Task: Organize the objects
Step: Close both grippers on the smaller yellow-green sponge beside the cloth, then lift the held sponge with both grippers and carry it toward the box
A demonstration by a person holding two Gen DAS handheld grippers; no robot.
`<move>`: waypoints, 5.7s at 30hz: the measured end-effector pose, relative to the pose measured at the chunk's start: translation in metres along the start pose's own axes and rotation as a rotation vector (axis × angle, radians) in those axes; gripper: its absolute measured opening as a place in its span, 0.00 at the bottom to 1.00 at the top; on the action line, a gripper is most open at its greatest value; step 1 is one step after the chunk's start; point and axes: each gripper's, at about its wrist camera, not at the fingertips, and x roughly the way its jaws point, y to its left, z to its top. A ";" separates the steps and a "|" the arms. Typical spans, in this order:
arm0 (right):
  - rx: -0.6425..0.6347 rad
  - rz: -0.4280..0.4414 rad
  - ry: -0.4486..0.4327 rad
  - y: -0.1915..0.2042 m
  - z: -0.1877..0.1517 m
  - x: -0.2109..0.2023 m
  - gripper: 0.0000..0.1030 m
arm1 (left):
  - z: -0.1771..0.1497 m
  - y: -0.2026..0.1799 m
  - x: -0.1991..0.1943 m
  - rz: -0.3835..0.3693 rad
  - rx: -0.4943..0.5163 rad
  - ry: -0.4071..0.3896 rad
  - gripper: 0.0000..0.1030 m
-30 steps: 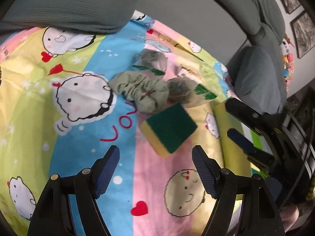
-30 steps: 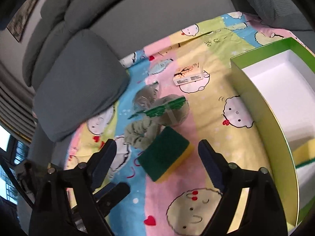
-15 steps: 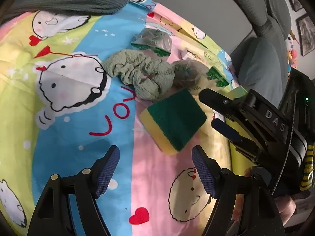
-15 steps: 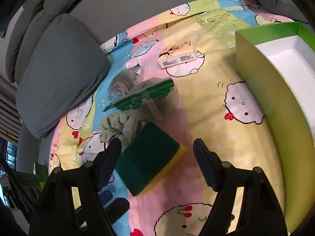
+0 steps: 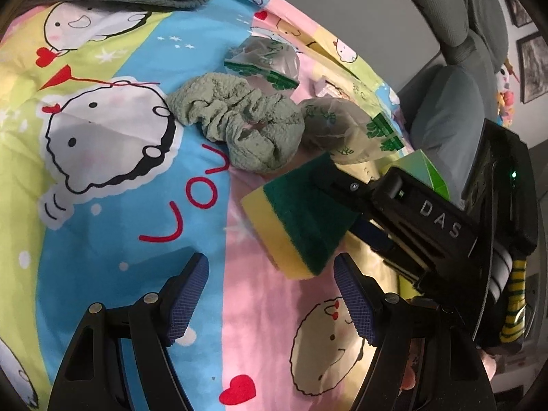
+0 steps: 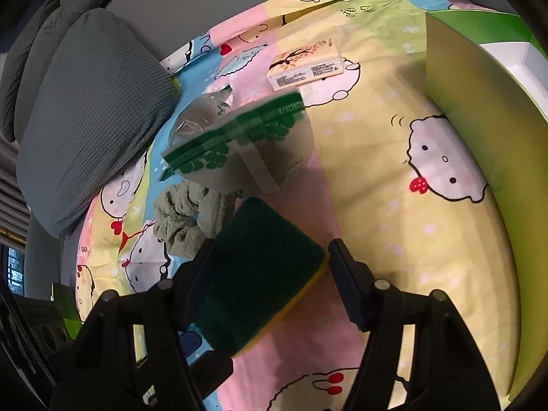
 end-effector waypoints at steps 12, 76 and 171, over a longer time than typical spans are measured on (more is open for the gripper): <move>-0.016 0.066 0.060 0.010 -0.014 0.000 0.57 | 0.002 -0.003 -0.004 -0.008 0.049 0.005 0.56; -0.129 0.138 0.151 0.042 -0.026 0.032 0.76 | 0.013 0.032 -0.004 -0.009 0.023 0.054 0.51; 0.055 0.099 -0.448 -0.082 -0.025 -0.196 0.63 | -0.047 -0.202 -0.023 -0.214 0.551 -0.321 0.50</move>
